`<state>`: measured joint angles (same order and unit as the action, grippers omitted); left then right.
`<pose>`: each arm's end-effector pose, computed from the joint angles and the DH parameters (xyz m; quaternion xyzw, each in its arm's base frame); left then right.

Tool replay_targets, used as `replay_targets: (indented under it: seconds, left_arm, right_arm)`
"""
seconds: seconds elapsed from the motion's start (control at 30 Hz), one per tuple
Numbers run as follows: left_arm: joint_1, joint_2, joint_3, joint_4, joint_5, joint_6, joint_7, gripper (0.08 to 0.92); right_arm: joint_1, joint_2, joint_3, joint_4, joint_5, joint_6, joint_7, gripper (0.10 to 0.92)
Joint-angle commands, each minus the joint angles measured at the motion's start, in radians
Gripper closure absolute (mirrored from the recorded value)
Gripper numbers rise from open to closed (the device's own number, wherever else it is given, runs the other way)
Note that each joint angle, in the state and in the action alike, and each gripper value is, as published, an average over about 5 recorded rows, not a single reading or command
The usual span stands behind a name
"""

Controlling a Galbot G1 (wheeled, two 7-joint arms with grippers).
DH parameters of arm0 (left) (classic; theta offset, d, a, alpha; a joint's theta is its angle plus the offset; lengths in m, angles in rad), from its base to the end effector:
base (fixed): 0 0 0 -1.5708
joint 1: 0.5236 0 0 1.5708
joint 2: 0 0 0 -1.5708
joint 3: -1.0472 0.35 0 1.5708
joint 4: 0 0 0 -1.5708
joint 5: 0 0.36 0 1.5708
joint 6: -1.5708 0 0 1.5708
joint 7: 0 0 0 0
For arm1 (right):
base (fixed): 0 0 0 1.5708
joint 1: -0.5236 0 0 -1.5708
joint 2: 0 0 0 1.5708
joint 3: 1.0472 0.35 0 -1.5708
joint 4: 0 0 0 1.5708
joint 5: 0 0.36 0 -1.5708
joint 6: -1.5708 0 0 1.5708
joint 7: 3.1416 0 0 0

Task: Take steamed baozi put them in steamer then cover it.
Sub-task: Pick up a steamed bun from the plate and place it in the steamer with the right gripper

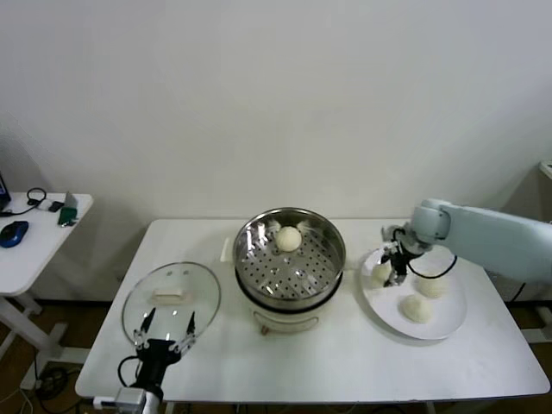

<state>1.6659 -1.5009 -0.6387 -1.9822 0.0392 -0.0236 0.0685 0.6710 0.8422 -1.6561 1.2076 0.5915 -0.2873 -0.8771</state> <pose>0.1493 0.0522 -0.3554 -0.0041 -0.9928 -0.0753 0.0928 0.5628 -0.1122 -0.1110 0.4741 -0.5821 0.5105 0.4192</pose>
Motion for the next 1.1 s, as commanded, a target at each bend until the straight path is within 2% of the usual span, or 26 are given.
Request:
replay_targets:
  seconds: [0.03, 0.23, 0.37, 0.67, 1.1]
  left_arm:
    - [-0.002, 0.005, 0.000, -0.005, -0.003, 0.001, 0.002, 0.177]
    - [-0.007, 0.016, -0.001, -0.011, -0.008, 0.000, 0.003, 0.177]
    - [-0.009, 0.016, 0.000, -0.016, -0.011, 0.001, 0.003, 0.177]
    - [-0.003, 0.008, -0.003, -0.024, -0.011, 0.001, 0.003, 0.177]
    - [0.011, 0.004, -0.017, -0.029, -0.008, -0.006, 0.001, 0.177]
  right_arm:
    - [0.481, 0.102, -0.185, 0.108, 0.242, 0.009, -0.074, 0.364]
    - [0.516, 0.237, -0.036, 0.196, 0.396, -0.055, -0.024, 0.364]
    - [0.440, 0.341, 0.036, 0.260, 0.417, -0.109, 0.044, 0.364]
    - [0.219, 0.521, 0.041, 0.210, 0.362, -0.155, 0.128, 0.364]
    - [0.045, 0.553, -0.028, 0.075, 0.192, -0.167, 0.182, 0.364]
